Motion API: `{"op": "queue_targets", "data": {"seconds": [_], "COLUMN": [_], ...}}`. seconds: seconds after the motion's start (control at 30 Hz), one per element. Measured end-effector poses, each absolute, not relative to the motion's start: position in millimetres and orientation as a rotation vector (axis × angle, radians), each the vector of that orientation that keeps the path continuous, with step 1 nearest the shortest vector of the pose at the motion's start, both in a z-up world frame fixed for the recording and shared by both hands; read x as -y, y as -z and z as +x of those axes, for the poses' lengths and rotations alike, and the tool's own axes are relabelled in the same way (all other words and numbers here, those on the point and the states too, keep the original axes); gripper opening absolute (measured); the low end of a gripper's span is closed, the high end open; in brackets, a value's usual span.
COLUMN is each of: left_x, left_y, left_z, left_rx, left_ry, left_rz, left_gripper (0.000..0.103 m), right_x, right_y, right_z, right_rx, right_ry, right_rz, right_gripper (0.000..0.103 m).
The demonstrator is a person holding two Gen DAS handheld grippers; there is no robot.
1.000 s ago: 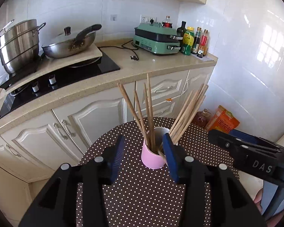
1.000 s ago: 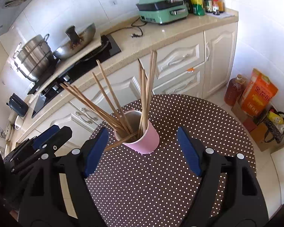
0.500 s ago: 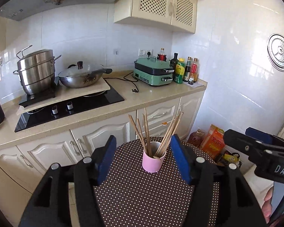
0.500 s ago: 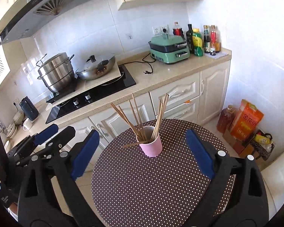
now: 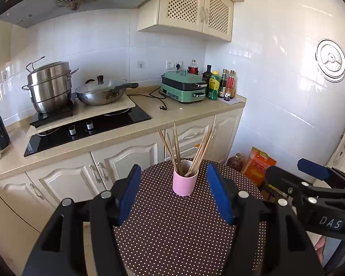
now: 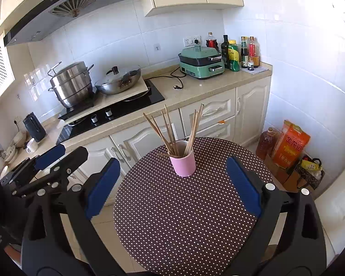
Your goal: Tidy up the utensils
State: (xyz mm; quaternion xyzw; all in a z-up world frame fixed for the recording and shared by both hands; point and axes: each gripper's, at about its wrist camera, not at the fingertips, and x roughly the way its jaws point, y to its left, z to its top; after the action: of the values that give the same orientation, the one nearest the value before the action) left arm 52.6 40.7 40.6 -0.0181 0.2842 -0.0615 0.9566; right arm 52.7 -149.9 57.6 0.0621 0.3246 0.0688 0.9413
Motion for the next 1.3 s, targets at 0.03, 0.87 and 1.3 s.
{"op": "queue_targets", "data": {"seconds": [0.03,0.87,1.3], "left_x": [-42,-42,-45], "left_y": [-39,-33,-32], "left_z": [51,50,49], "left_rx": [-0.573,-0.575,-0.581], "left_ry": [0.123,0.132,0.131], "left_rz": [-0.037,-0.035,-0.046], "left_gripper": [0.06,0.06,0.06], "right_x": [149,148,150], "right_y": [-55,-44,-49], "right_z": [51,40,43], "right_rx": [-0.663,-0.691,-0.689], "right_ry": [-0.143,-0.144,-0.137], "right_rz": [0.124,0.182,0.197], "right_gripper": [0.092,0.093,0.093]}}
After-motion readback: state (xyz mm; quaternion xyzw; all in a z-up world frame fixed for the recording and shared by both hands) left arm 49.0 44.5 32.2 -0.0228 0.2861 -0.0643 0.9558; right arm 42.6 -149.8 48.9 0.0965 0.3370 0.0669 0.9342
